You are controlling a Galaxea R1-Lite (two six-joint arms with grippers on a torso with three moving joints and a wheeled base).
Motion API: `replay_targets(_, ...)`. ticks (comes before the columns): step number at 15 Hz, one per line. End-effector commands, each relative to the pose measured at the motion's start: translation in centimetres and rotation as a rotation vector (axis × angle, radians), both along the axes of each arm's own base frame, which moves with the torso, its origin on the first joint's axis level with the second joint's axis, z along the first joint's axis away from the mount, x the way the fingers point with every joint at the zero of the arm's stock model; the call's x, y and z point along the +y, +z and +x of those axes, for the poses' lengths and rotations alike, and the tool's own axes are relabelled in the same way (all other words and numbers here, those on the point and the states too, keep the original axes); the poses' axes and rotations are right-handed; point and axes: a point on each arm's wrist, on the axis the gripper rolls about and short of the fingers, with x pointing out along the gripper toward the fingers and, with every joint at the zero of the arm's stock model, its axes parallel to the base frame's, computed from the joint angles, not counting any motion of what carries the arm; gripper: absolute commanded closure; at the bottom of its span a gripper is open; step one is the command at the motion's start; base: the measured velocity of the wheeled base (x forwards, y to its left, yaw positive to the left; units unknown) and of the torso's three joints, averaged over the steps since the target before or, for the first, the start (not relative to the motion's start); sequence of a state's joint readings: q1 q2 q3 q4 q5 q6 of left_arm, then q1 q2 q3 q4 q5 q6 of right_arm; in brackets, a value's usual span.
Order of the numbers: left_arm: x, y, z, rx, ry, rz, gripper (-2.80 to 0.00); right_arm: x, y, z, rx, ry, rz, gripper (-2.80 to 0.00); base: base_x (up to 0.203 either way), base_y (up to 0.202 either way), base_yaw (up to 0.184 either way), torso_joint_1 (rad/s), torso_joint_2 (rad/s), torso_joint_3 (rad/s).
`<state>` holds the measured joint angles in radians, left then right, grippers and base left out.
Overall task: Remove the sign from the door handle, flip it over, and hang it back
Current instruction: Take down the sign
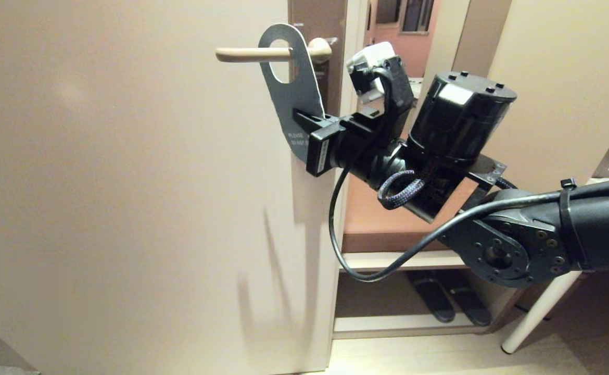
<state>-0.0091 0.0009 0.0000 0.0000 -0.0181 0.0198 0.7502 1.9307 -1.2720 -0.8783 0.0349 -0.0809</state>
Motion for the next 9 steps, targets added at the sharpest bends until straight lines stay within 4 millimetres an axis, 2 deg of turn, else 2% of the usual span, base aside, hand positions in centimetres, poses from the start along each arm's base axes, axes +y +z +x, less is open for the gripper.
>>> replay_targets(1, 0.0, 0.0, 0.0, 0.001, 0.0, 0.0, 0.0, 0.6, -0.2, 0.0, 0.001, -0.003, 0.004, 0.0, 0.0, 0.0, 0.0, 0.0, 0.0, 0.0)
replay_targets(9, 0.0, 0.0, 0.0, 0.001, 0.0, 0.0, 0.0, 3.0, -0.1, -0.3, -0.002, -0.031, 0.033, 0.0, 0.0, 0.0, 0.0, 0.0, 0.0, 0.0)
